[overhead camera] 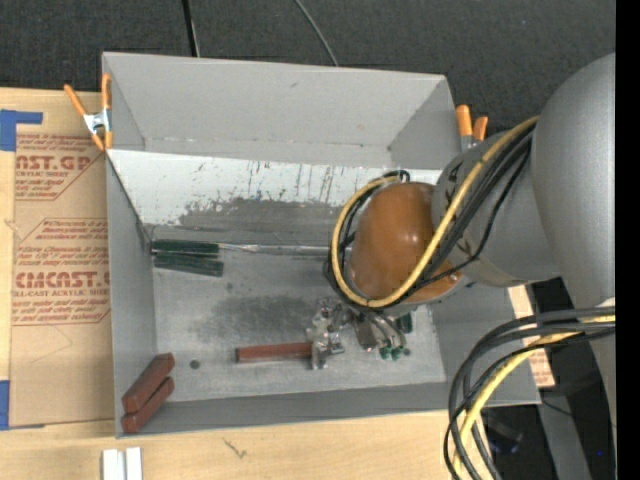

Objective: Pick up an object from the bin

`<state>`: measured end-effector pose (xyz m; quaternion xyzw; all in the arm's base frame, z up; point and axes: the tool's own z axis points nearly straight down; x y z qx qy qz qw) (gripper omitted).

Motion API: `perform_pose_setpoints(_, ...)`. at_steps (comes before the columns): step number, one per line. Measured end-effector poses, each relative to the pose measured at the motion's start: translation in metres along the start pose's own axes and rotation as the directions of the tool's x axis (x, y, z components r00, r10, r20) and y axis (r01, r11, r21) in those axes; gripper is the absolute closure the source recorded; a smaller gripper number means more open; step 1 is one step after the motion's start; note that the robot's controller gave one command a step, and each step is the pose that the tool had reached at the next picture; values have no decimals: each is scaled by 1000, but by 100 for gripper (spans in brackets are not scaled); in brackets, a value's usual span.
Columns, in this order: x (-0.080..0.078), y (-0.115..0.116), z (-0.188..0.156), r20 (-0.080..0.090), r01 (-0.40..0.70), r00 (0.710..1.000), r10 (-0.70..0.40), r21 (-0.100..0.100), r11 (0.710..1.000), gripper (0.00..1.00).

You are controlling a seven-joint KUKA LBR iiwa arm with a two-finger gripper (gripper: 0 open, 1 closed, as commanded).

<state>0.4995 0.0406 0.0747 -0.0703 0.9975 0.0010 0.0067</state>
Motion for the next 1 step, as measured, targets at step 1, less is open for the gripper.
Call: perform_pose_setpoints(1,-1,-6,-182,-5,-3,1000,3,2,1000,100)
